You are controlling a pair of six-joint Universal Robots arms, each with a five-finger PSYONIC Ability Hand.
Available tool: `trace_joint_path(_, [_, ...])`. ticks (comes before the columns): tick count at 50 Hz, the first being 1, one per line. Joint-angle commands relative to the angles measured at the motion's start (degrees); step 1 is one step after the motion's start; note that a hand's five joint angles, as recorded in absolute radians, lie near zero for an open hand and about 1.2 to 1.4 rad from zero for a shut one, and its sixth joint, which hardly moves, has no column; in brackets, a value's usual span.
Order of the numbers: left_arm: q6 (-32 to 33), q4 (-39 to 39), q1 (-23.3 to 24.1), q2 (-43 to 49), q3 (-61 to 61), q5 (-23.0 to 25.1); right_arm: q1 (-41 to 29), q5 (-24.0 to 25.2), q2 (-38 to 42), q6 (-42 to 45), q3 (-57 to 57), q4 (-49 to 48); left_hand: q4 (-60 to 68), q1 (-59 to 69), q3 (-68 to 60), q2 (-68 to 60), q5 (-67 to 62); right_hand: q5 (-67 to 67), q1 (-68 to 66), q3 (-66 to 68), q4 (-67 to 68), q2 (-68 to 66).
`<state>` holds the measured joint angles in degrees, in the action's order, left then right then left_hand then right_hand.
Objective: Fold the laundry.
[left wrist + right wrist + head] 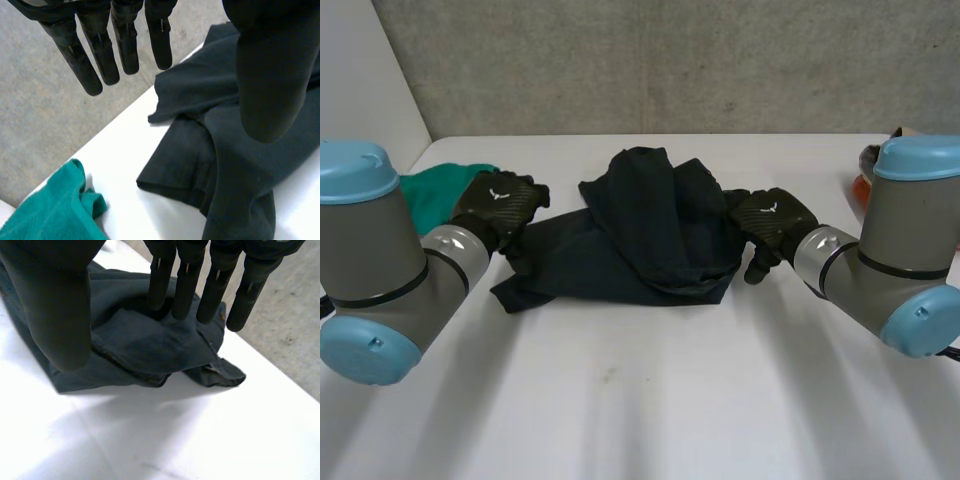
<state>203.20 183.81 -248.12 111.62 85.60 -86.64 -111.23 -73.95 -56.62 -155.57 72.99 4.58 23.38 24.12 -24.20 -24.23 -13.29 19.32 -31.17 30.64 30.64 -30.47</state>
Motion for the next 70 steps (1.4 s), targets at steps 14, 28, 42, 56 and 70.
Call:
trace_joint_path(14, [3.70,-4.78,-3.24,13.71,-7.20,2.70,-3.12,0.30,6.25,-8.69,1.81,-8.00,13.38,12.63,-12.56,-12.53,-13.46,13.13,-11.27,11.81,11.81,-11.97])
trace_joint_path(28, [3.61,-7.94,-2.19,0.02,-5.71,3.67,1.01,3.90,-3.04,-16.08,5.67,-8.62,56.62,55.88,-55.80,-55.77,-56.71,50.68,-48.83,49.36,49.36,-49.53])
trace_joint_path(42, [-3.95,-8.29,-1.13,-4.41,-8.07,5.87,2.51,-2.33,-5.71,-21.79,-2.92,-5.90,56.62,55.88,-55.80,-55.77,-56.71,50.68,-48.83,49.36,49.36,-49.53])
trace_joint_path(56, [4.67,-15.50,0.18,28.64,-38.38,-6.61,-2.50,-14.81,25.93,-19.06,-35.18,2.11,56.62,55.88,-55.80,-55.77,-56.71,50.68,-48.83,49.36,49.36,-49.53])
trace_joint_path(70, [5.89,-18.23,2.12,31.65,-49.83,-6.08,-4.61,-23.25,29.30,-8.96,-41.09,-5.28,-13.38,-14.12,14.20,14.23,13.29,-19.32,21.17,-20.64,-20.64,20.47])
